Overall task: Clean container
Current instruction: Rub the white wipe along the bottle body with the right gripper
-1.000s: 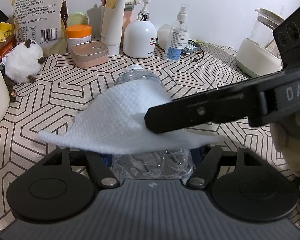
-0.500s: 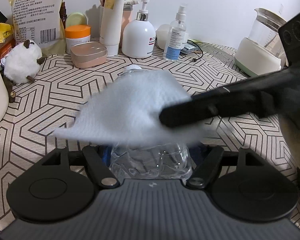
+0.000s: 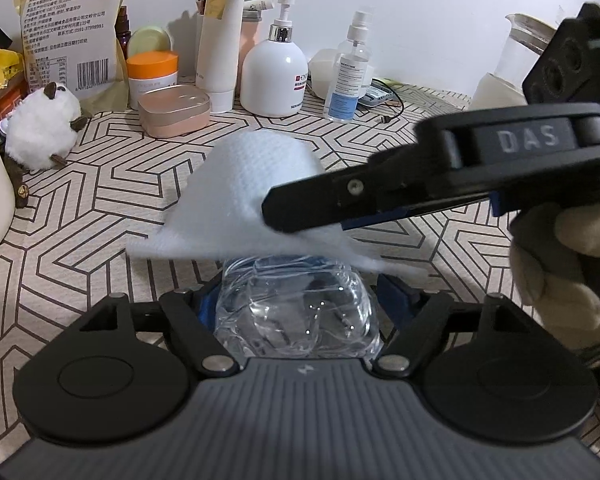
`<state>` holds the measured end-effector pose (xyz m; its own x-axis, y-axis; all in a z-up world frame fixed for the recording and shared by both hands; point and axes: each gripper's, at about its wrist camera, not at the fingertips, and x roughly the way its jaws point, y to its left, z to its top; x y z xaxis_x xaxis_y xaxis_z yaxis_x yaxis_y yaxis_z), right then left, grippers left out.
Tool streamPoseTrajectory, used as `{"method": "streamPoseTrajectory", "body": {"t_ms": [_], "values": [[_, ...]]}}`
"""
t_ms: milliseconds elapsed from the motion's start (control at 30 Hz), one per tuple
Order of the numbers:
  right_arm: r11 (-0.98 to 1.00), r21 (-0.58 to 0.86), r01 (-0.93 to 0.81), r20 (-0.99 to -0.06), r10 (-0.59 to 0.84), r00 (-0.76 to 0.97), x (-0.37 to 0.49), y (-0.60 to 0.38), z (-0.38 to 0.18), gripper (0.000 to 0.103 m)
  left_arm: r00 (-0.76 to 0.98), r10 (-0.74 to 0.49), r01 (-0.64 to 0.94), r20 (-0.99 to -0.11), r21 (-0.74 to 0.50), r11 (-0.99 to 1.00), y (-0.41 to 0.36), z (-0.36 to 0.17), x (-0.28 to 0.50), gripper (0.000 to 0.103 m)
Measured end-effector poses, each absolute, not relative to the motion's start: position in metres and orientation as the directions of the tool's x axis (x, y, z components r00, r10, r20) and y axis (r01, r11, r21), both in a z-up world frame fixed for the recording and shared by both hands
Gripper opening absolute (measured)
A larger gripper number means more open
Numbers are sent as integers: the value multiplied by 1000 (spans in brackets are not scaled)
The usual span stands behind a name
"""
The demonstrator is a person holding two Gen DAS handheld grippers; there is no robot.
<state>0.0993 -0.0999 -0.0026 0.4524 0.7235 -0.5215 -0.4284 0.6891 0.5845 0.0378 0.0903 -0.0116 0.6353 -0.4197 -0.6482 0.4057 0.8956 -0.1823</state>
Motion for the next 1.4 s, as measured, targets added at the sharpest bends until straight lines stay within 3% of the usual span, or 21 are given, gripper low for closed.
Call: {"method": "streamPoseTrajectory", "body": {"t_ms": [367,533,900,1033,1200,1300,1400], "values": [[658,564,-499,-551,750,366,87,-92,5,74,633,-423,403,-648,-192,895,86,-14,32,77],[705,536,-463,-533,709,462,93,-92,2,73,634,-420,400,-650,-189,897,91,-16,42,77],[682,617,-394,-484,723,493,119,-110,-10,75,633,-428,398,-645,-202,895,109,-18,35,77],[680,634,-368,-493,722,485,117,-114,-8,77,650,-405,398,-643,-166,902,110,-17,34,69],[657,661,-363,-467,739,486,111,-120,-1,76,655,-409,404,-636,-162,900,110,-17,34,69],[648,665,-371,-462,748,478,109,-124,-2,49,665,-402,415,-630,-135,900,105,-19,36,69],[682,618,-390,-474,720,507,108,-124,1,45,688,-389,443,-613,-69,894,98,-19,30,69]]}}
